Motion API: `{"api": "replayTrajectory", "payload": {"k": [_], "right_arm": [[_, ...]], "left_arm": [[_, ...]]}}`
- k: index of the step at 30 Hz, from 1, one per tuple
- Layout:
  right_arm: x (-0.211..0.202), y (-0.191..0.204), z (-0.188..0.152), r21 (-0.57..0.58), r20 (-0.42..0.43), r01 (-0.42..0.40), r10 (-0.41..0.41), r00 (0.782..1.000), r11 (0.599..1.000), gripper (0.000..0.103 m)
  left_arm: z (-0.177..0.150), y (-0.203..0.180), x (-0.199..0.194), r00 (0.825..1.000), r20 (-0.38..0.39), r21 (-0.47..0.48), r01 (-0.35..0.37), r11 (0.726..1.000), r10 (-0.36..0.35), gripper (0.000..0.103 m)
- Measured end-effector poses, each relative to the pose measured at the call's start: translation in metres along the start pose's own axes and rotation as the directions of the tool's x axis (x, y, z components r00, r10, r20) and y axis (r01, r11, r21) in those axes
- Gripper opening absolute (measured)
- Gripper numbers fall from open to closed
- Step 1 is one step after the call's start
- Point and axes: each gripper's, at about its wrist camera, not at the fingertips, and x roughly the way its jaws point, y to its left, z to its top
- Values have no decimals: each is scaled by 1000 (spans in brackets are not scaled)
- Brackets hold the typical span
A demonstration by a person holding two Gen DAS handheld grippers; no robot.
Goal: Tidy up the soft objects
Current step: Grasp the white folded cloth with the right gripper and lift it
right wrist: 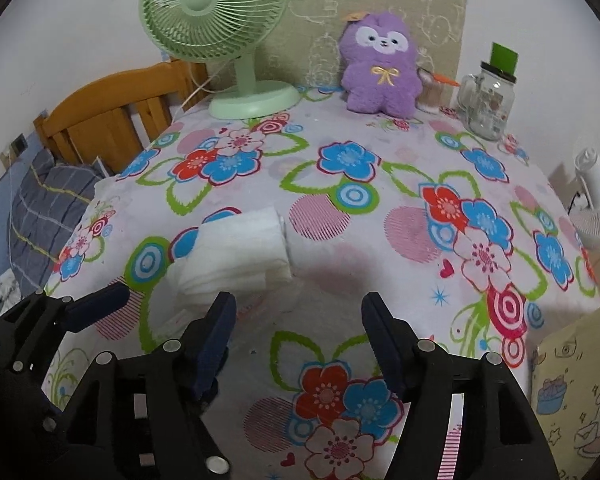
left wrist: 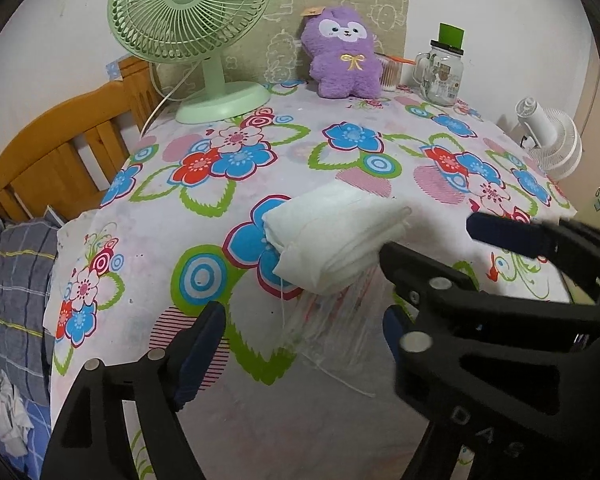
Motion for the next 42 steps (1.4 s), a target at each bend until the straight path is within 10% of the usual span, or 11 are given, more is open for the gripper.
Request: {"api": "replayTrajectory", "payload": {"k": [6, 19, 29, 42], "right_arm": [[3, 16, 16, -79, 25, -47, 49, 998, 996, 91], [56, 36, 32, -110, -94, -95, 85, 992, 989, 91], [58, 24, 29, -63, -88, -72, 66, 994, 995, 32], [26, 12, 26, -49, -11, -77, 77, 997, 996, 19]], "left_arm": [[3, 17, -5, 1000, 9, -52, -1, 999, 2, 86], [11, 35, 17, 999, -51, -92, -17, 996, 13, 88], [11, 27, 13, 999, -27, -58, -36, 998, 35, 89], [7, 9, -1, 1000, 1, -33, -29, 999, 29, 89]]}}
